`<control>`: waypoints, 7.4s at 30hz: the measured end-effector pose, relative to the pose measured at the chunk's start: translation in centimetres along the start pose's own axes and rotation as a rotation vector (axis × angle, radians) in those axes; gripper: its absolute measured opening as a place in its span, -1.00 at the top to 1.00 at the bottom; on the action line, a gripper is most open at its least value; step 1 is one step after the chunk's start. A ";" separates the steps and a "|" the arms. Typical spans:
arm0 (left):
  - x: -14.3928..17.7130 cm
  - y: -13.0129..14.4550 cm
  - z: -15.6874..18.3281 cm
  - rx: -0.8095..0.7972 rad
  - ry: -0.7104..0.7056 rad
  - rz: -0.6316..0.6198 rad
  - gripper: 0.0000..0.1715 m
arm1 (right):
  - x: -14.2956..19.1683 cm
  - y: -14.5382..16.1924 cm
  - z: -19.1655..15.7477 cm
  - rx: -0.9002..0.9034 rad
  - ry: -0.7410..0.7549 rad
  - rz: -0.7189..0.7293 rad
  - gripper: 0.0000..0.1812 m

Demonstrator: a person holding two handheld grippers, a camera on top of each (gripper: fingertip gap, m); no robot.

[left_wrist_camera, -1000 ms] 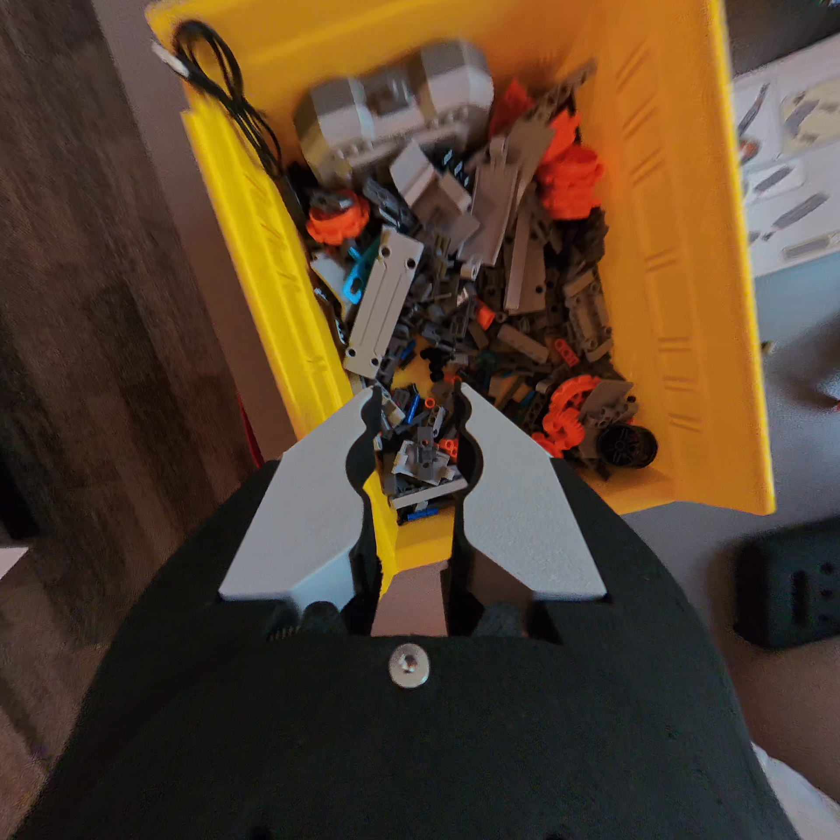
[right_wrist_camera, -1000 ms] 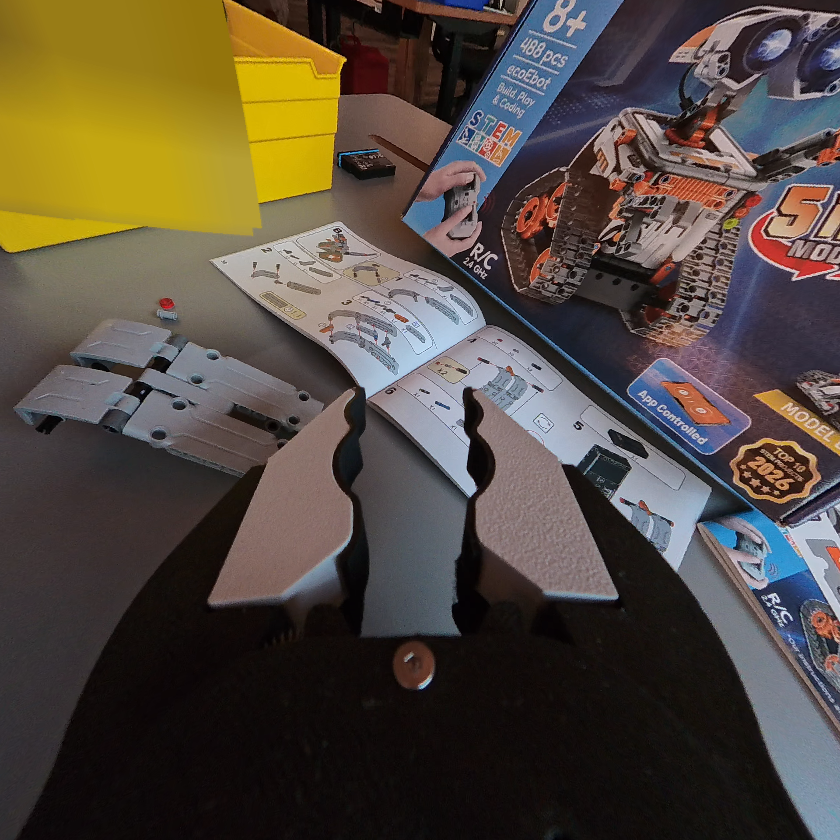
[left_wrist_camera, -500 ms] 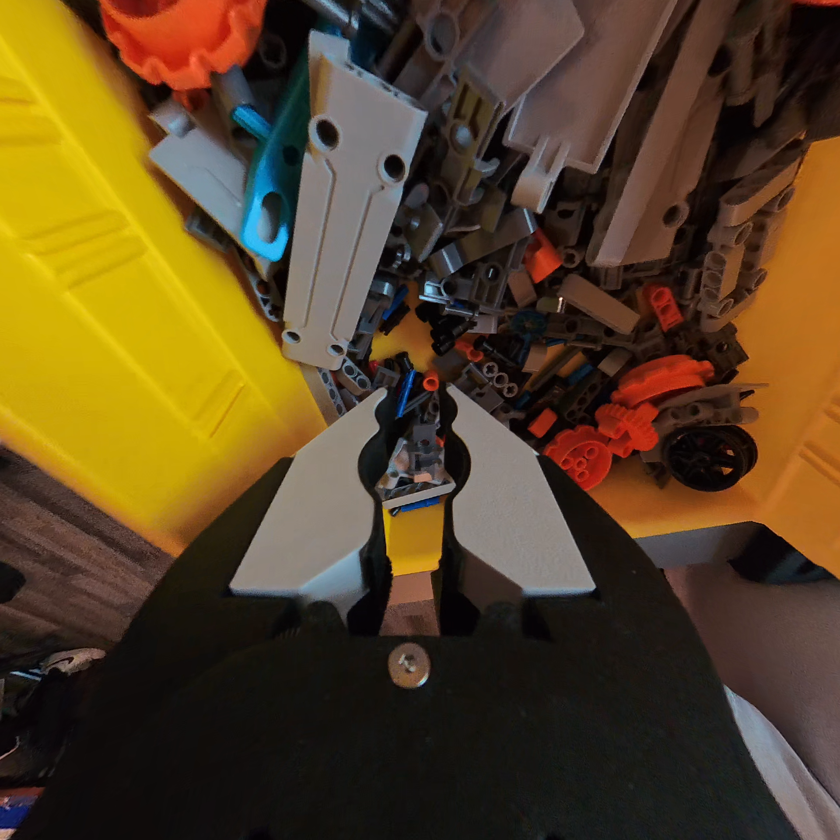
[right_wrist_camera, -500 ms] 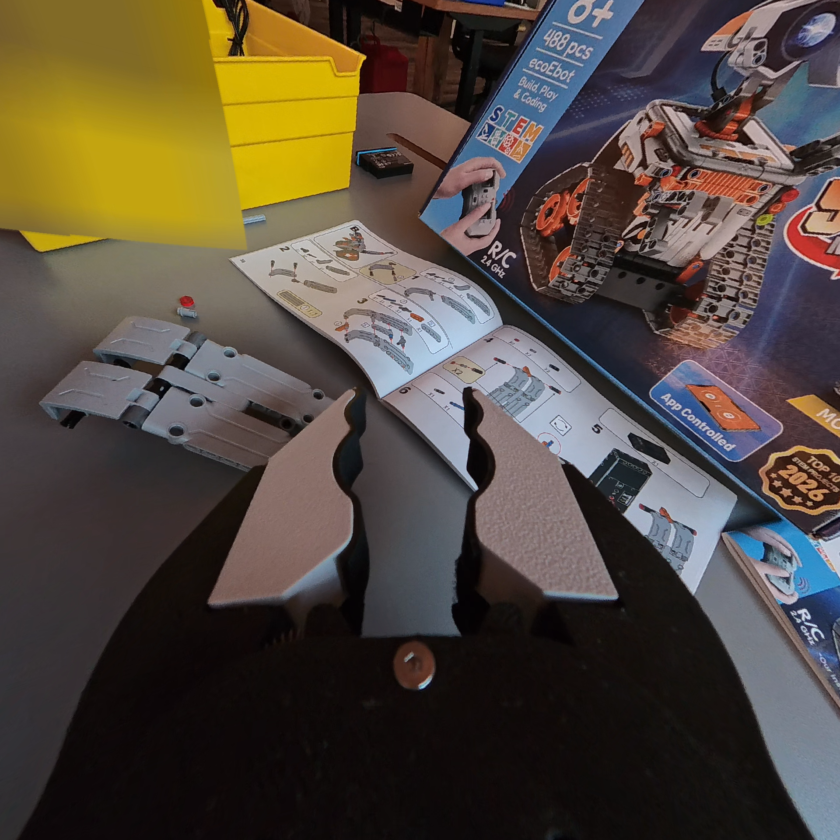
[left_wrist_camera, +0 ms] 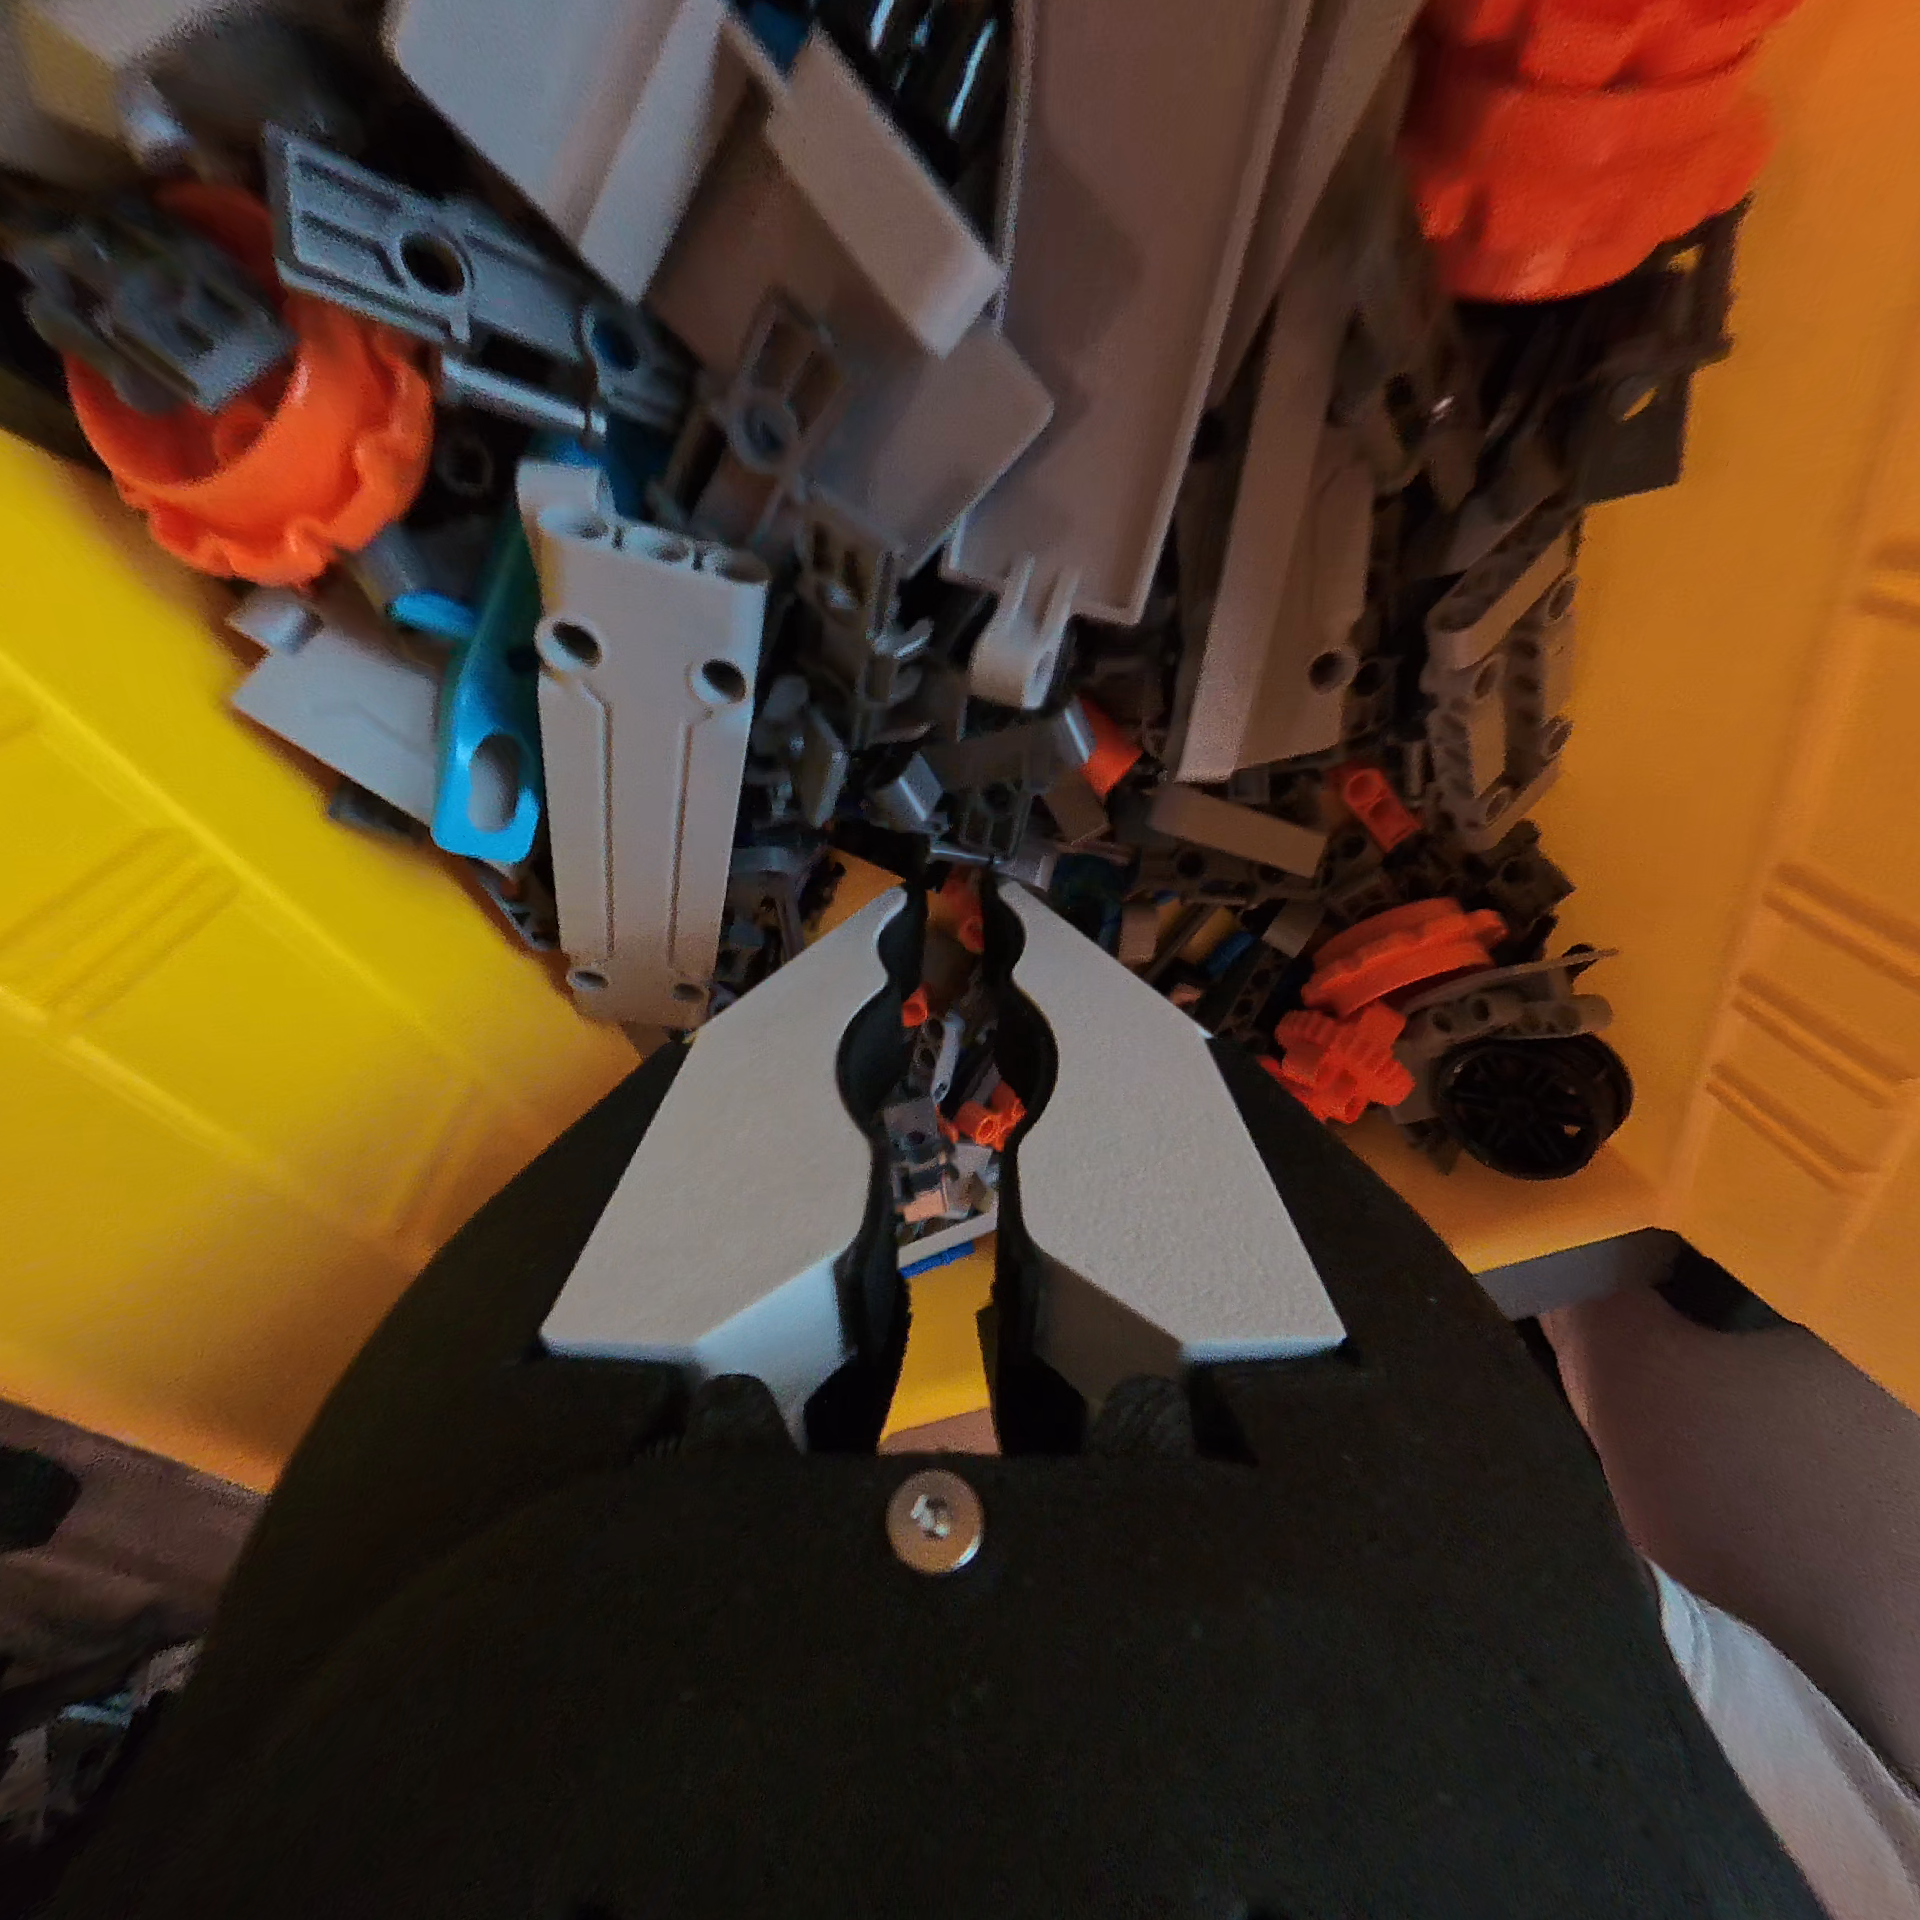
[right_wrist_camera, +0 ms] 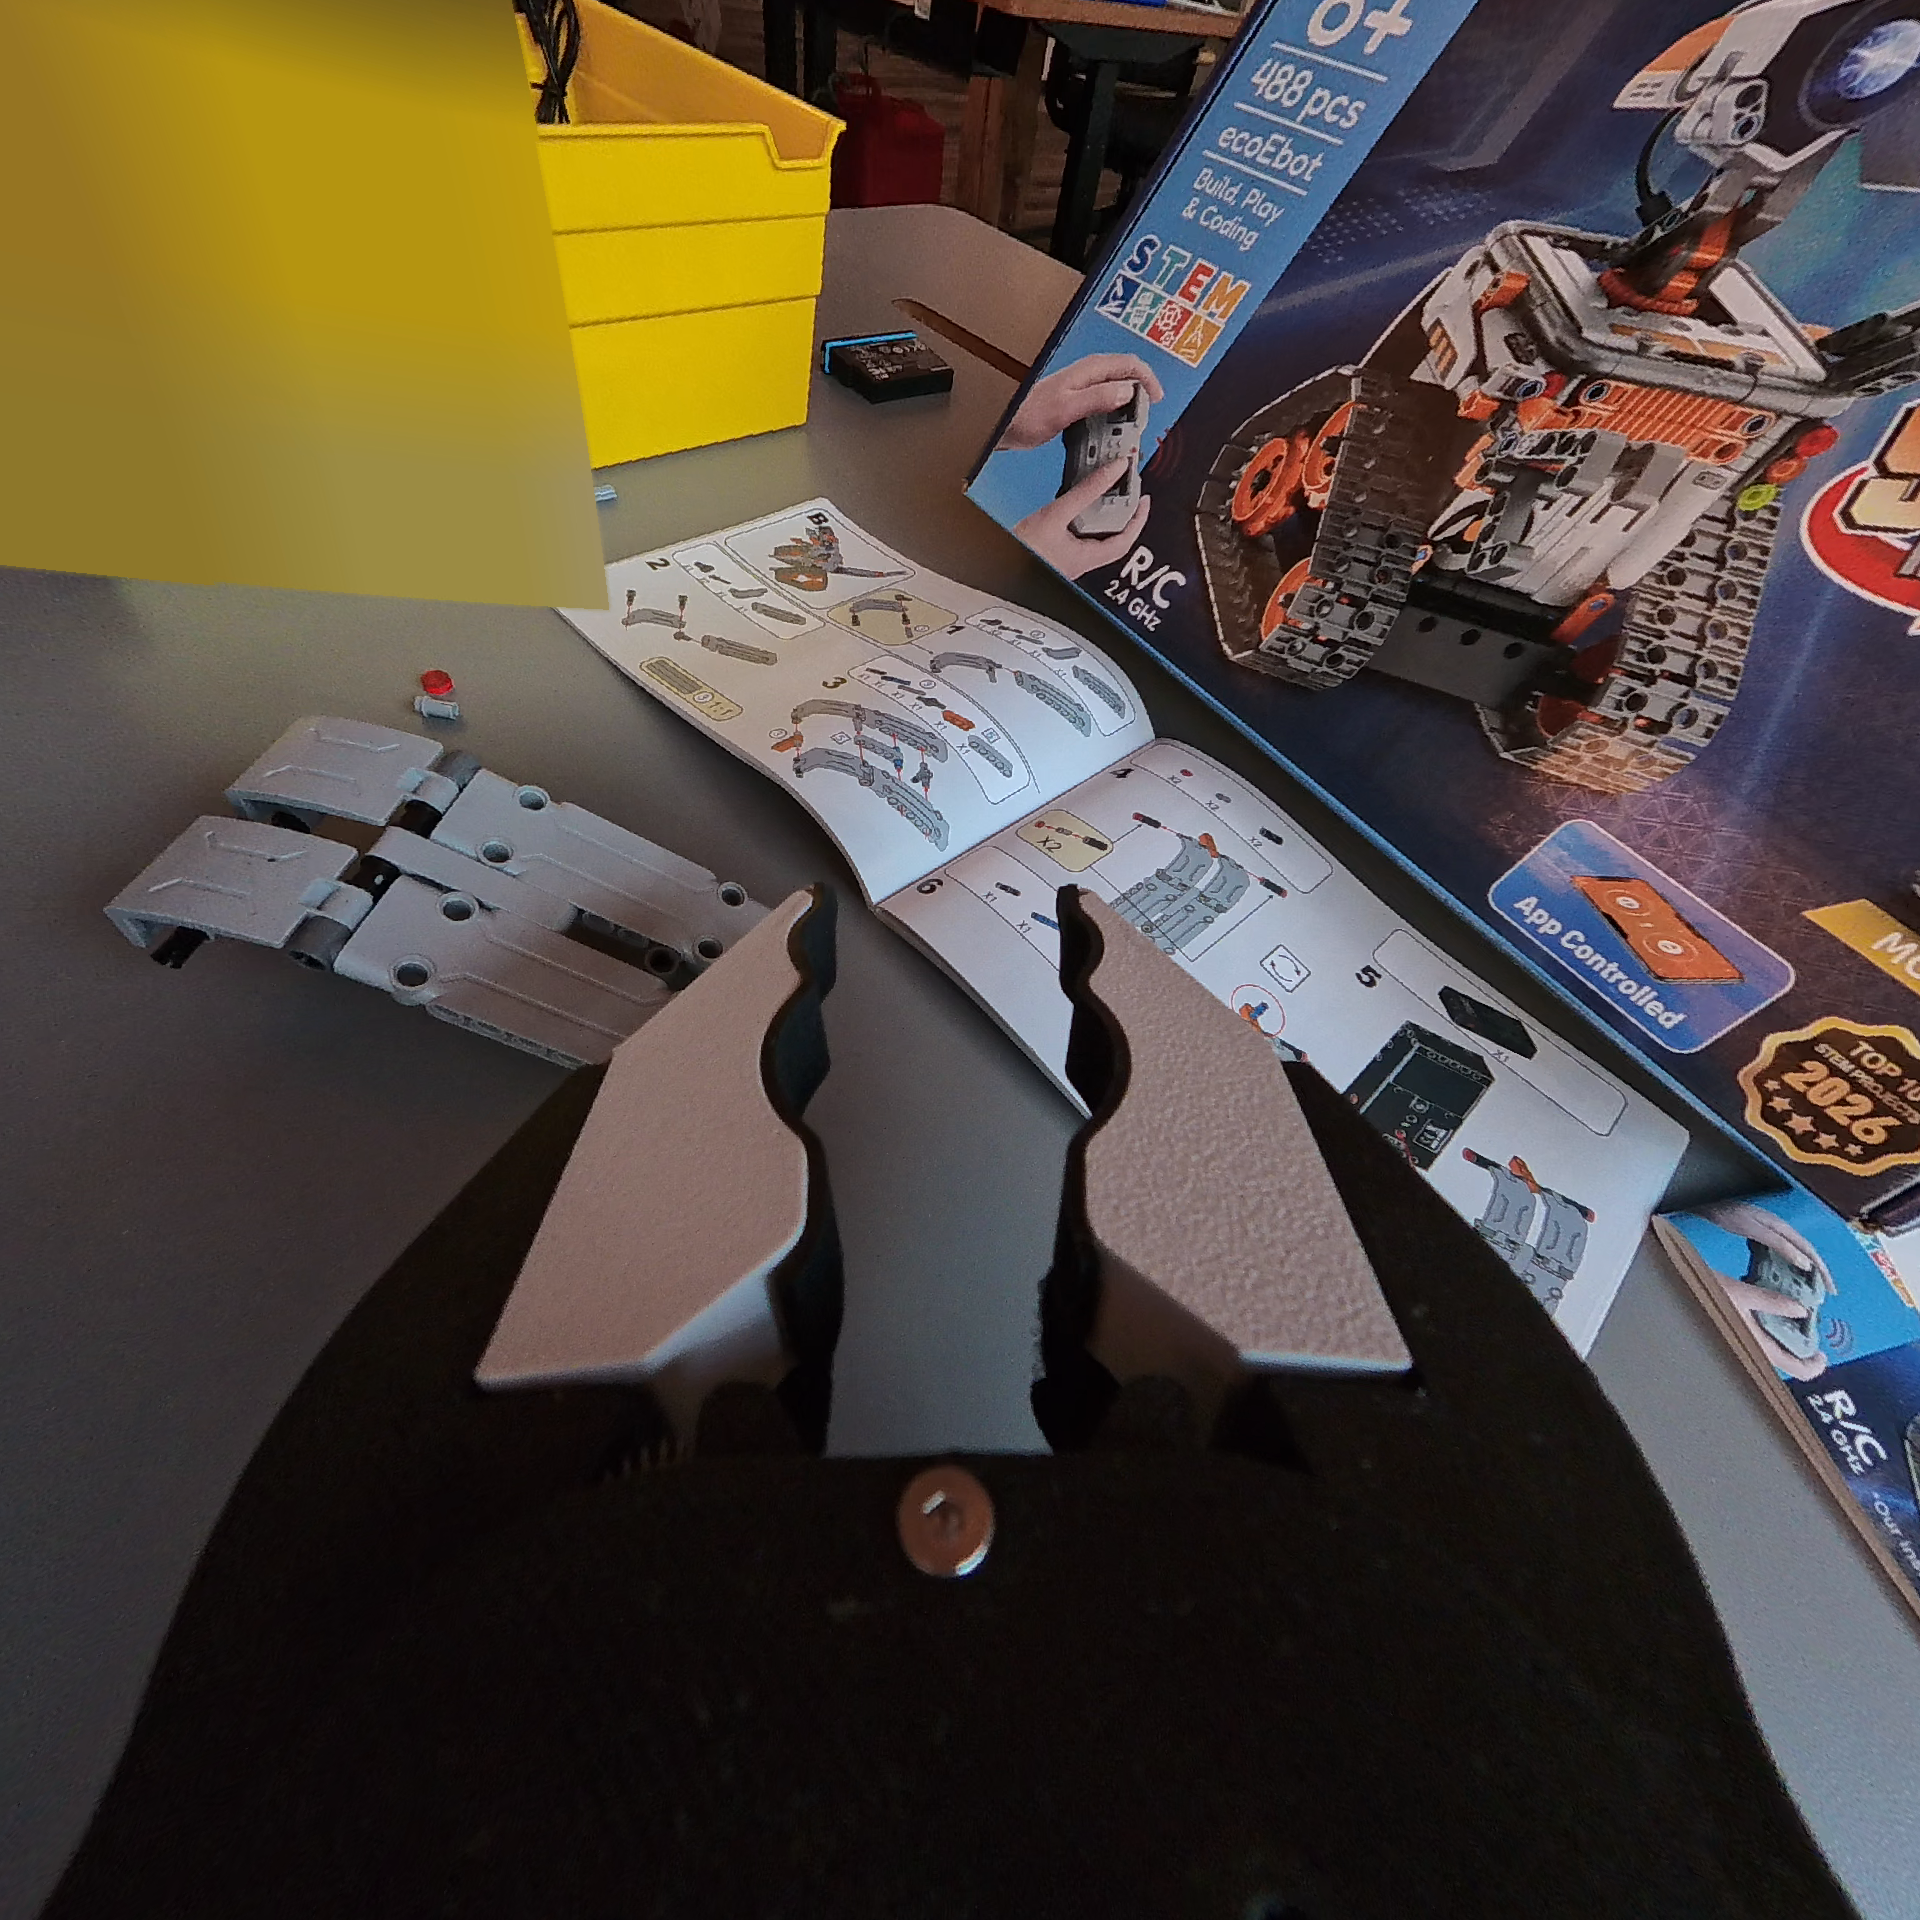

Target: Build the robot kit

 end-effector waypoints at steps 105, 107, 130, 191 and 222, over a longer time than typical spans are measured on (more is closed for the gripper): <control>3.4 3.3 -3.1 0.144 -0.079 0.076 0.99 | 0.0 1.5 -1.0 0.067 -0.048 -0.088 0.57; 3.3 3.6 -2.8 0.130 -0.073 0.059 0.98 | -0.2 1.6 -1.0 0.071 -0.049 -0.095 0.57; 2.7 4.0 0.0 0.020 -0.027 -0.009 0.98 | 0.5 1.4 -0.7 0.097 -0.033 -0.097 0.57; 1.9 -2.1 -4.7 -0.135 -0.273 0.128 0.59 | -0.3 2.4 -1.6 0.121 -0.073 -0.141 0.57; 5.0 -2.5 -1.6 0.077 0.016 0.309 0.52 | -0.5 2.9 -2.2 0.145 -0.096 -0.168 0.57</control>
Point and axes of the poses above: each gripper's, where its closed fingertips meet, x back along the fingers, y out of its underside, z = x × y across the jaws, the point moved 1 cm from there along x, back along the fingers, and after that the axes turned 4 degrees about x, right-handed, at the moved point
